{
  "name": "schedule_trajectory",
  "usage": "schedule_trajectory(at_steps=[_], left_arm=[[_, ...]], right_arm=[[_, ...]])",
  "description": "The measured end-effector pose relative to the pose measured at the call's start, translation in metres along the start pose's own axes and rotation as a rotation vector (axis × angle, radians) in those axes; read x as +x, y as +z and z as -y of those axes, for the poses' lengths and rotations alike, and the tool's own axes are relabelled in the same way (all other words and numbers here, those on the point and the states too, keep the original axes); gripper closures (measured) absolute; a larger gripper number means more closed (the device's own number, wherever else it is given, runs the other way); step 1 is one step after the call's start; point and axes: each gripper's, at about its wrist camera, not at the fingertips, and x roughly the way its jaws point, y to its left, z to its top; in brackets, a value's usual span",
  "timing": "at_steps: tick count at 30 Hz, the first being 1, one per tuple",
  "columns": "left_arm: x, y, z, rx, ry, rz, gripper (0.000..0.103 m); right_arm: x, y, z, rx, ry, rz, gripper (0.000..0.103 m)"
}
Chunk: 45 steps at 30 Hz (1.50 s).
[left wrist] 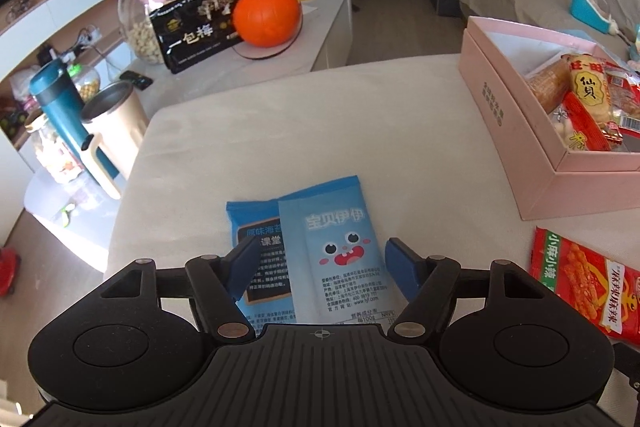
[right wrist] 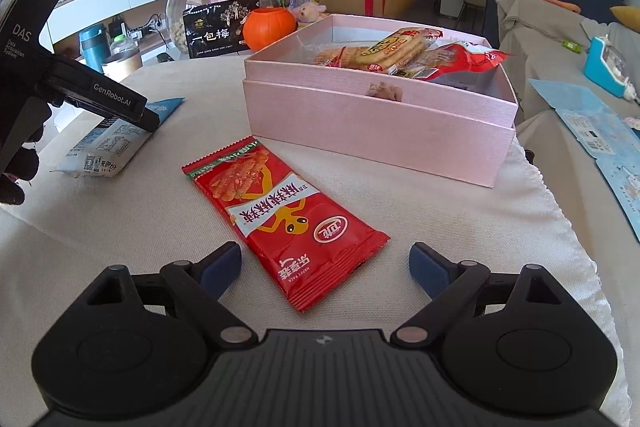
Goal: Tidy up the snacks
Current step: 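Grasp the blue packet with left gripper while right gripper repositions over the red packet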
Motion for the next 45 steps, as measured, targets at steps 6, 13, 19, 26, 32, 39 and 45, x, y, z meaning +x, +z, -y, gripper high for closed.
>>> schedule_trajectory(at_steps=[6, 13, 19, 26, 32, 39, 45], left_arm=[[-0.004, -0.007, 0.011, 0.052, -0.096, 0.013, 0.021], [-0.009, -0.005, -0.008, 0.047, 0.048, 0.016, 0.028], [0.008, 0.008, -0.03, -0.04, 0.028, -0.022, 0.023], [0.017, 0.012, -0.041, -0.135, -0.042, -0.038, 0.025], [0.008, 0.002, -0.021, -0.09, -0.16, -0.022, 0.035], [-0.008, -0.015, 0.012, 0.042, -0.236, 0.004, 0.035], [-0.038, -0.02, 0.025, 0.115, -0.221, 0.094, 0.038]], right_arm=[[0.0, 0.0, 0.0, 0.0, 0.008, -0.002, 0.009], [0.0, 0.0, 0.002, 0.007, 0.015, 0.0, 0.009], [0.0, 0.0, 0.002, 0.006, 0.018, -0.001, 0.009], [0.0, 0.0, 0.002, 0.006, 0.018, -0.001, 0.009], [0.0, 0.0, 0.002, 0.005, 0.018, -0.001, 0.008], [0.0, 0.0, 0.002, 0.006, 0.018, -0.001, 0.008], [0.0, 0.0, 0.001, 0.006, 0.019, -0.001, 0.008]])
